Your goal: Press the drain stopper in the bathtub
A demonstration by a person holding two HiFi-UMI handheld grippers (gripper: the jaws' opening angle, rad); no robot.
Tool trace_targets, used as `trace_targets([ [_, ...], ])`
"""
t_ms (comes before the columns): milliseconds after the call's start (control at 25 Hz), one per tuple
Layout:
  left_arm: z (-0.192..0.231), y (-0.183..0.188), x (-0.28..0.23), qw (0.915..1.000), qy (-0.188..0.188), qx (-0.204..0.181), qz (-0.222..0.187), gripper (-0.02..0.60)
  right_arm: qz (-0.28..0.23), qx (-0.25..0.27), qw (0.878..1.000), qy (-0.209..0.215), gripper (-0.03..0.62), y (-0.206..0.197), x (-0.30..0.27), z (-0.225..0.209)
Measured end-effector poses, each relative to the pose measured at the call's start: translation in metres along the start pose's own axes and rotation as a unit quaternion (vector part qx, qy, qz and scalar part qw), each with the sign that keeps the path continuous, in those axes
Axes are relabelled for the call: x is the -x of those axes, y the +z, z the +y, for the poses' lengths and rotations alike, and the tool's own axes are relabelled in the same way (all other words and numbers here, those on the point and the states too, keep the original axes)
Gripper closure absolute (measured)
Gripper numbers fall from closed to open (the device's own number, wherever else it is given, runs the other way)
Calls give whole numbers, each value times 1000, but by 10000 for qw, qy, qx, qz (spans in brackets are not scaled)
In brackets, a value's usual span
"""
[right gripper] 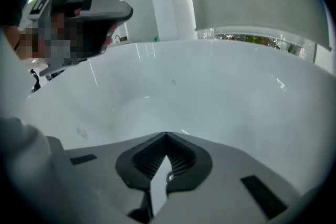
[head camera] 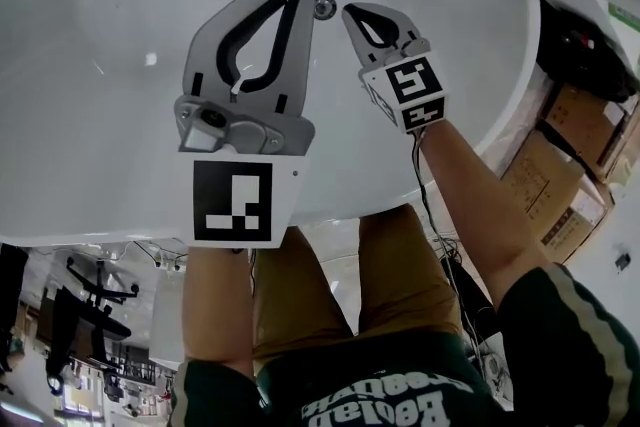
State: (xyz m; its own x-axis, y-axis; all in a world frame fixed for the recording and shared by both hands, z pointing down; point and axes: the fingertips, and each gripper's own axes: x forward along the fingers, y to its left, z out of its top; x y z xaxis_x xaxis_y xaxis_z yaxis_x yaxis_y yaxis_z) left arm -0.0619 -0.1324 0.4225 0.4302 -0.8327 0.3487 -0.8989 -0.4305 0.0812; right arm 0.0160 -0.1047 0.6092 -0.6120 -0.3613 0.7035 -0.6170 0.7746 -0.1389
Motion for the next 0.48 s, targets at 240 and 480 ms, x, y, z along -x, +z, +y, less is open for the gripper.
trace_targets([
  [240,3,-32,-24,9997,-150,60,181,576,511,126,9986,5,580,-48,-35,-20],
  [480,4,-57,-34,9991,-183,254,296,575,888,100,9959,121,580,-84,-63,-25],
])
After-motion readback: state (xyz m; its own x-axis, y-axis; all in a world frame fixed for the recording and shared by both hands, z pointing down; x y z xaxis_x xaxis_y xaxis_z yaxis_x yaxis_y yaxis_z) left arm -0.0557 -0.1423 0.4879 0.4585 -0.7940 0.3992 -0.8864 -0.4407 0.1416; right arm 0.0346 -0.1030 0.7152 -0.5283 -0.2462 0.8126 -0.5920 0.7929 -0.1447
